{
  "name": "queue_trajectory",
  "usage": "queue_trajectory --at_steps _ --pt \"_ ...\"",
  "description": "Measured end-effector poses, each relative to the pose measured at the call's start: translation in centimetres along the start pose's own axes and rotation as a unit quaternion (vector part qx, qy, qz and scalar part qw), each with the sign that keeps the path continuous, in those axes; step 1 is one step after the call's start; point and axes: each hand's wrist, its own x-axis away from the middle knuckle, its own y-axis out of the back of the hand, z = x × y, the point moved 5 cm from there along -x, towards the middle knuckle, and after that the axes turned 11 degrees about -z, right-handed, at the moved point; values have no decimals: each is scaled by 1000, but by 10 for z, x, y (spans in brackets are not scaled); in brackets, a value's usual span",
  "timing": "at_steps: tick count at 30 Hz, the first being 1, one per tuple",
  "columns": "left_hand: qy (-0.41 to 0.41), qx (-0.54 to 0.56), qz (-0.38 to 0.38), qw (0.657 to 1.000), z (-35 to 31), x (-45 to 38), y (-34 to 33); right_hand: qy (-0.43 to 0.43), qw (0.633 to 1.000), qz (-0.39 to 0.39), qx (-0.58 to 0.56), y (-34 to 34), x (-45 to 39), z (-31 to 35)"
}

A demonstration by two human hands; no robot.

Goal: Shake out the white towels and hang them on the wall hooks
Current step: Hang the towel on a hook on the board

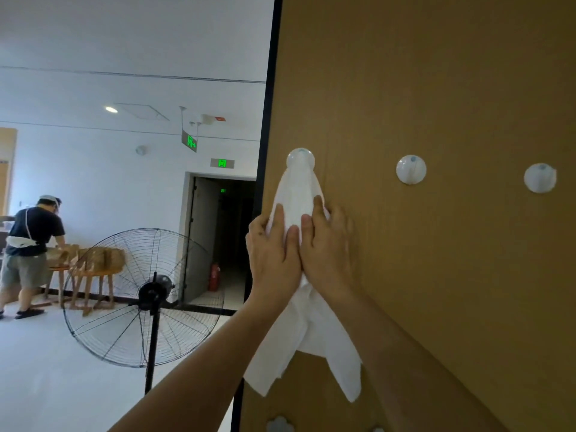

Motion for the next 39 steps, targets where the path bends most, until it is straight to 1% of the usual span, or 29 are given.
queue_trajectory --at_steps 1,3,6,7,8,11,12,16,20,25,27,31,34,39 --pt "-9 -27 -3 1000 3 6 2 12 1000 5 27 0 6 -3" --pt "-27 -74 9 997 6 16 4 11 999 21 43 -2 18 -7" --pt "-29 -105 39 993 9 28 11 -13 998 48 33 -7 38 -8" --pt "-21 -113 53 992 9 32 14 -25 998 58 13 -7 46 -8" --pt "1 -110 68 992 9 37 17 -37 997 66 -18 -7 53 -10" --pt "116 -34 111 986 9 50 30 -42 990 83 -102 -3 75 -13" --pt "143 -18 121 982 7 53 36 -44 987 91 -122 -1 80 -15" --pt "218 10 137 966 -3 70 64 -89 966 139 -198 12 100 -24" --pt "266 -13 132 955 -7 98 87 -120 957 180 -193 26 125 -32" --pt "281 -69 156 944 -13 129 114 -163 939 229 -196 39 166 -37" --pt "294 -71 167 939 -13 136 122 -175 938 238 -183 45 179 -37" --pt "299 -67 169 937 -12 142 139 -197 937 231 -170 57 195 -30" --pt "279 -63 202 937 -8 143 150 -218 942 217 -131 68 203 -20" --pt "250 -68 262 929 -8 145 168 -223 953 196 -59 93 227 10"
